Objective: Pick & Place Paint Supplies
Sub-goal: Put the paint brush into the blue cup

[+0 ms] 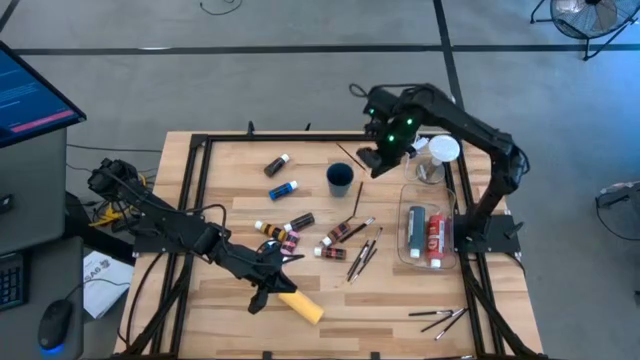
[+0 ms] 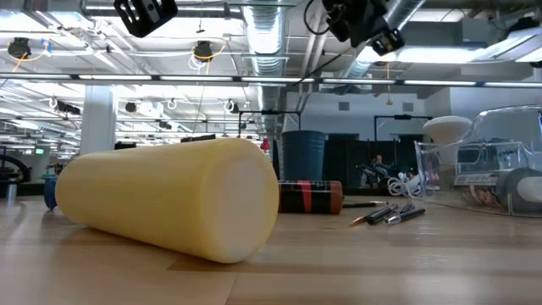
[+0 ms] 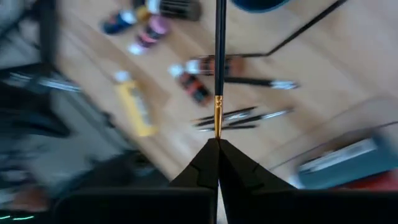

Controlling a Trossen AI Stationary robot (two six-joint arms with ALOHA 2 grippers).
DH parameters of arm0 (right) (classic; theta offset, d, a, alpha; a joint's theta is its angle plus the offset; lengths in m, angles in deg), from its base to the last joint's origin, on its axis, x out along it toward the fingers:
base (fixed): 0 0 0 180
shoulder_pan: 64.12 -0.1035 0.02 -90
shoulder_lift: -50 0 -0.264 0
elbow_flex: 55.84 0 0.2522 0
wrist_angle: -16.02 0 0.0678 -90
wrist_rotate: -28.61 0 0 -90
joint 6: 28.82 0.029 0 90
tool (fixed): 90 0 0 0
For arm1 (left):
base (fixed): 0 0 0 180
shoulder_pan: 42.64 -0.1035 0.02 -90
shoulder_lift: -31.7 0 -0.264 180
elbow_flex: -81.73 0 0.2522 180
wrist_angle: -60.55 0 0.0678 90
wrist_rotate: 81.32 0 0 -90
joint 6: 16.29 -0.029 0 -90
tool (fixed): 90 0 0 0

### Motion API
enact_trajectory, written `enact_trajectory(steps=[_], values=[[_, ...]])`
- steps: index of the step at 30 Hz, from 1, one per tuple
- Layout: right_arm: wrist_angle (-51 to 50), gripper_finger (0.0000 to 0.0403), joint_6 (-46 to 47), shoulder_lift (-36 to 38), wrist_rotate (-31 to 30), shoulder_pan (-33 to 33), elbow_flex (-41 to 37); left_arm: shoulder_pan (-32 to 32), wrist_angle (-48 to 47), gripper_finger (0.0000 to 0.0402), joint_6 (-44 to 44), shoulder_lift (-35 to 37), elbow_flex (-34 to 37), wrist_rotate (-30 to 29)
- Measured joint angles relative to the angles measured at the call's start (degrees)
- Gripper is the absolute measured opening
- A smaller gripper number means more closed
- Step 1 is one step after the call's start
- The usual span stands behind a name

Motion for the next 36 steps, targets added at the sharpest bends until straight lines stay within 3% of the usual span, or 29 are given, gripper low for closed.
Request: enact_trajectory(steps=[3, 8, 15, 23, 30, 36], values=[[0.0, 0.0, 1.1, 1.0, 6.2, 1.0, 0.7, 0.0, 0.0, 0.0, 0.0, 0.0, 0.0, 0.0], [-0.1, 0.0, 3.7, 1.5, 10.0, -0.3, 3.0, 0.0, 0.0, 0.0, -1.1, 0.0, 0.0, 0.0], [-0.1, 0.0, 4.7, 2.9, 9.9, -3.9, 5.8, 0.0, 0.0, 0.0, -1.5, 0.0, 0.0, 0.0], [-0.1, 0.0, 5.6, 4.0, 5.0, -3.3, 5.9, -2.1, 0.0, 0.0, -2.4, 0.0, 0.0, 3.3], [-0.1, 0.0, 9.4, 3.4, 10.0, -3.4, 5.9, -2.3, 0.0, 0.0, -2.6, 0.0, 0.0, 4.3], [-0.2, 0.0, 12.5, 1.2, 19.0, -2.3, 1.7, -2.7, 0.0, 0.0, -2.6, 0.0, 0.0, 4.2]])
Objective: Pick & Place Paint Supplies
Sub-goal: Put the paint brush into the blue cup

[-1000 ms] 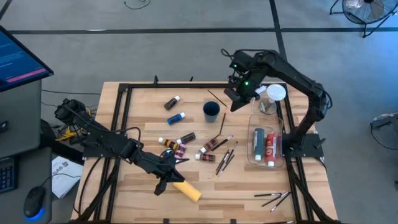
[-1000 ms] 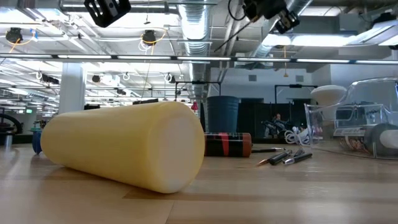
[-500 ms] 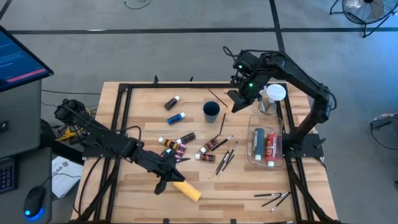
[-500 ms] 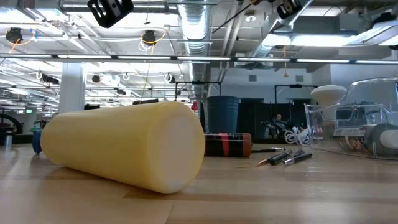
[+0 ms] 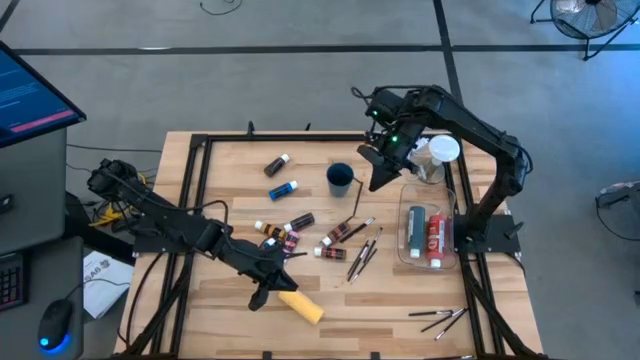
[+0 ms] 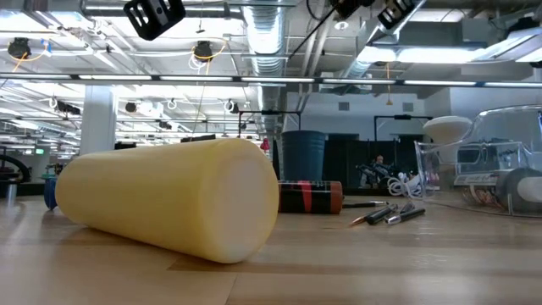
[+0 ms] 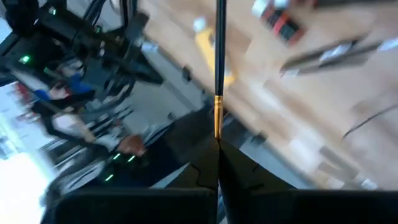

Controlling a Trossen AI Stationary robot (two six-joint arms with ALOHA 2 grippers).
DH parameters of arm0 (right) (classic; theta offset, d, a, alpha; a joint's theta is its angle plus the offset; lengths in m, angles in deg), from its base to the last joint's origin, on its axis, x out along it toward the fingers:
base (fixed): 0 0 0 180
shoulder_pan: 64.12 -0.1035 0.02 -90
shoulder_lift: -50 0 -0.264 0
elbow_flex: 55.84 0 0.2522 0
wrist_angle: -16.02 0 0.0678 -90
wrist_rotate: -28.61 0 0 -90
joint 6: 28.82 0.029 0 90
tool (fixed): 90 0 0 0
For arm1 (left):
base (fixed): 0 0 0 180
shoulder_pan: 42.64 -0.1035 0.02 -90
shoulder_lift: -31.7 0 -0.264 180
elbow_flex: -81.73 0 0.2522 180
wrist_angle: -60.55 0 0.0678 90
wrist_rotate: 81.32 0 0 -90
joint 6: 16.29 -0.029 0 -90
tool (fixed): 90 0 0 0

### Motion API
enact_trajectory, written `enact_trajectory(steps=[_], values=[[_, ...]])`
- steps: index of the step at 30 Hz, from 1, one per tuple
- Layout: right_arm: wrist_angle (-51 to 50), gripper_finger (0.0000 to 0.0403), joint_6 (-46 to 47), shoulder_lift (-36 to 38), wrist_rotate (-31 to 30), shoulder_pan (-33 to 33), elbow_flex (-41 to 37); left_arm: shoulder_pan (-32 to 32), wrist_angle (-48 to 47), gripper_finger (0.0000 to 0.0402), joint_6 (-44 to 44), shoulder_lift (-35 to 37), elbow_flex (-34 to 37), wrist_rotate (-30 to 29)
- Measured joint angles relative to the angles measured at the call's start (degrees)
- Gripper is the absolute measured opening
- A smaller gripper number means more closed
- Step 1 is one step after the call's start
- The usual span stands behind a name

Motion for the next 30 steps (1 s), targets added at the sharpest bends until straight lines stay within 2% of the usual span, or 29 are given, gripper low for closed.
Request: enact_trajectory(steps=[3, 6, 16, 30], values=[[0.0, 0.0, 0.4, -0.6, 5.6, 0.9, -2.8, -0.1, 0.0, 0.0, 0.0, 0.0, 0.0, 0.0], [0.0, 0.0, 1.9, -0.9, 8.0, 2.5, -4.7, -0.1, 0.0, 0.0, 0.0, 0.0, 0.0, 0.0], [0.1, 0.0, 4.1, -1.2, 4.7, 11.5, -8.2, 0.3, 0.0, 0.0, 0.0, 0.0, 0.0, 0.0], [0.1, 0.0, -1.0, -6.4, 5.7, 9.6, -12.1, 0.3, 0.0, 0.0, -1.8, 0.0, 0.0, 0.0]])
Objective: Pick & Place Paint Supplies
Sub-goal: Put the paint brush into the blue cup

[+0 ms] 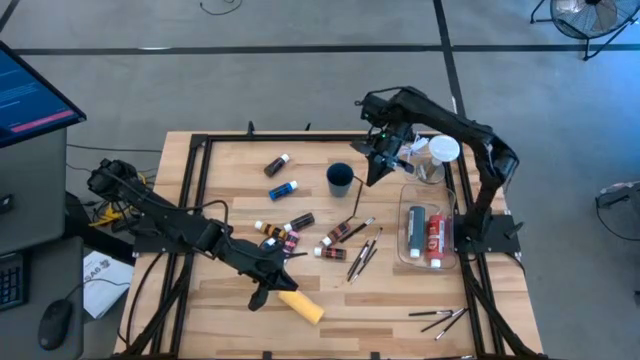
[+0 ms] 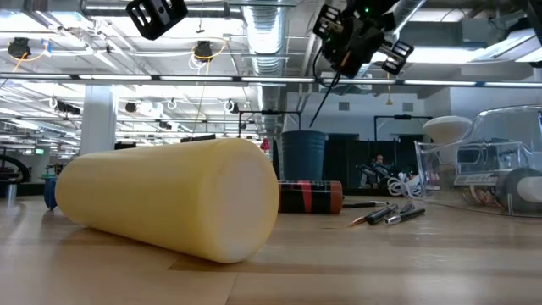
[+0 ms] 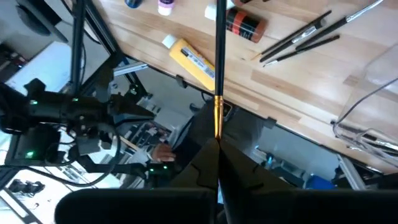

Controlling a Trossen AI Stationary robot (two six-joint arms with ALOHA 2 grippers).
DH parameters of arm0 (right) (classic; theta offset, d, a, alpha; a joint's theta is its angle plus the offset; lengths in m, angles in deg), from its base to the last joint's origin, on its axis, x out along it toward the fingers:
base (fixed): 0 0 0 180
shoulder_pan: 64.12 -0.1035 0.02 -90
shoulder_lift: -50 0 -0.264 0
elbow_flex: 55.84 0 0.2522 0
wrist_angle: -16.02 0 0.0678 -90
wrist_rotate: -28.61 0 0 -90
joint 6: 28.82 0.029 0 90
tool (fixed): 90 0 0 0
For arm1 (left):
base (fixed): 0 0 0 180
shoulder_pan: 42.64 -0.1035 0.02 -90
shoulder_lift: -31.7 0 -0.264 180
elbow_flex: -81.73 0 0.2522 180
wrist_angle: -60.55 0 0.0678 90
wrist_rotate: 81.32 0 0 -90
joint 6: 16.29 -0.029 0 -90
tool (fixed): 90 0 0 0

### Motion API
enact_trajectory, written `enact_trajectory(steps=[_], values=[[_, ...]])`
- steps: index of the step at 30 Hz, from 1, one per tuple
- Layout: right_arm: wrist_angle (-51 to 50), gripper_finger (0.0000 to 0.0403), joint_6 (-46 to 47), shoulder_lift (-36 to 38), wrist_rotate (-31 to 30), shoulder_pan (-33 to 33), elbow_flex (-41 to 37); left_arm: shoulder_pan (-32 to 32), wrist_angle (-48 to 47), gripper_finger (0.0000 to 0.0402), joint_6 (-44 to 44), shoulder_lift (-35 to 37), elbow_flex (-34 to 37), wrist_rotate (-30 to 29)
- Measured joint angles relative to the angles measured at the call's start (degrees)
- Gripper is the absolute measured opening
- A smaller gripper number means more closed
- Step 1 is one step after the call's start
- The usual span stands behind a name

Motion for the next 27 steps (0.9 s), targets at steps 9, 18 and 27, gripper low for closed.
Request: enact_trajectory(steps=[9, 18, 27], values=[[0.0, 0.0, -1.9, -2.4, 0.2, -0.4, 0.1, 0.0, 0.0, 0.0, 0.0, 0.0, 0.0, 0.0], [0.0, 0.0, -1.5, -2.4, 1.7, 1.4, 0.1, -0.2, -0.1, 0.0, -0.1, 0.0, 0.0, -0.2], [0.0, 0.0007, -1.1, -2.4, 1.7, 1.7, 0.1, -0.3, -0.1, 0.0, -0.2, 0.0, 0.0, -0.5]])
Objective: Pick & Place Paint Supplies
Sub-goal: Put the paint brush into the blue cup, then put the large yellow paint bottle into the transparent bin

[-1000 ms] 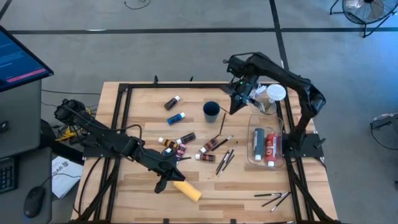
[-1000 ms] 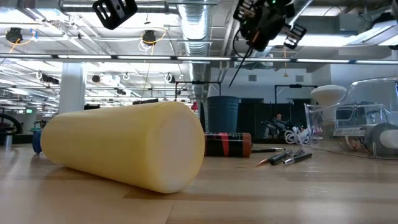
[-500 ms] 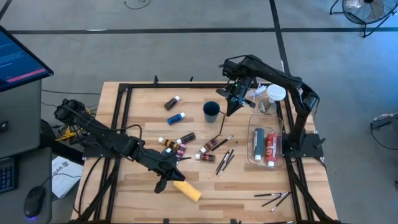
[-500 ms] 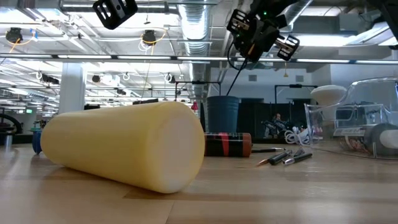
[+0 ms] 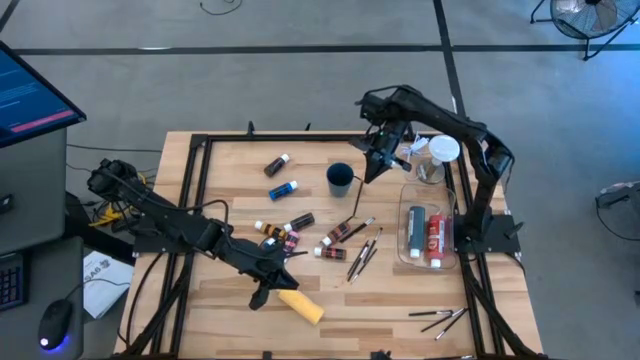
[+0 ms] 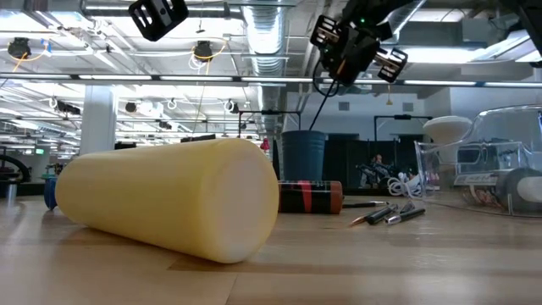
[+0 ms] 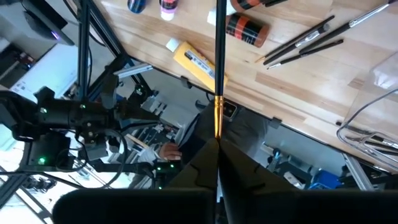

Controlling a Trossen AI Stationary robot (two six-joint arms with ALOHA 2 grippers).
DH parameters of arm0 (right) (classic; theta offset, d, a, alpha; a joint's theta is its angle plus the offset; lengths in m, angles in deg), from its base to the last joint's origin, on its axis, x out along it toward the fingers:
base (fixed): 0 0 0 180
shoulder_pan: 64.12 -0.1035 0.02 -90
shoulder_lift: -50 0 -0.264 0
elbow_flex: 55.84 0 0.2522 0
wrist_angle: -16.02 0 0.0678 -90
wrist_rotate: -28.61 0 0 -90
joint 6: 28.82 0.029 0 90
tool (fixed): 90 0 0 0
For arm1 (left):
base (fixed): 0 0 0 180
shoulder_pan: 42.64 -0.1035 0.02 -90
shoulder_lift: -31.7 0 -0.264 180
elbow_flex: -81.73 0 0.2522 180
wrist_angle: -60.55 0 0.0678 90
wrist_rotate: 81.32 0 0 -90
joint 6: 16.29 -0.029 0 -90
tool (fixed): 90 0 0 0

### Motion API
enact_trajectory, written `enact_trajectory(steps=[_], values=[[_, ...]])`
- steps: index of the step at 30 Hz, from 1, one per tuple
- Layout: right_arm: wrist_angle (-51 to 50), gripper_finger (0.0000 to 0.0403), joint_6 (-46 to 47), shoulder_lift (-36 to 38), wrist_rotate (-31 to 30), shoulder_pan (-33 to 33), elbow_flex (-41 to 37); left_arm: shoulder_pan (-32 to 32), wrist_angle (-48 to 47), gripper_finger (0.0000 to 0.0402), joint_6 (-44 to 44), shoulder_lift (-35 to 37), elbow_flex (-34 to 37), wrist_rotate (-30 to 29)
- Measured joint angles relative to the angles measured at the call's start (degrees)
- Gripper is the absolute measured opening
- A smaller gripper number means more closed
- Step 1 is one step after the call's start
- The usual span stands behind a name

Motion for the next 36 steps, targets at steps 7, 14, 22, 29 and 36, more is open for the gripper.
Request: enact_trajectory(steps=[7, 14, 22, 29, 36], values=[[0.0, 0.0025, 0.9, 0.0, -0.1, 0.6, 0.0, 0.0, 0.0, 0.0, 0.0, 0.0, 0.0, -1.0], [0.7, 0.0028, 0.9, 0.0, -0.2, 0.7, 0.0, 0.0, 0.0, 0.0, 0.0, 0.0, 0.0, -1.0], [2.4, 0.0037, -1.2, 0.0, 6.0, 1.1, 3.0, 0.0, 0.0, 0.0, 0.2, 0.0, 0.0, -1.0], [4.1, 0.0031, -9.3, 0.0, 8.4, -0.9, 17.8, -0.8, 0.0, 0.0, 0.2, 0.2, 0.0, -0.9], [6.3, 0.0014, -24.0, 1.8, 4.2, -9.7, 34.6, -3.9, 0.1, 0.0, -2.7, 5.3, 0.1, -0.9]])
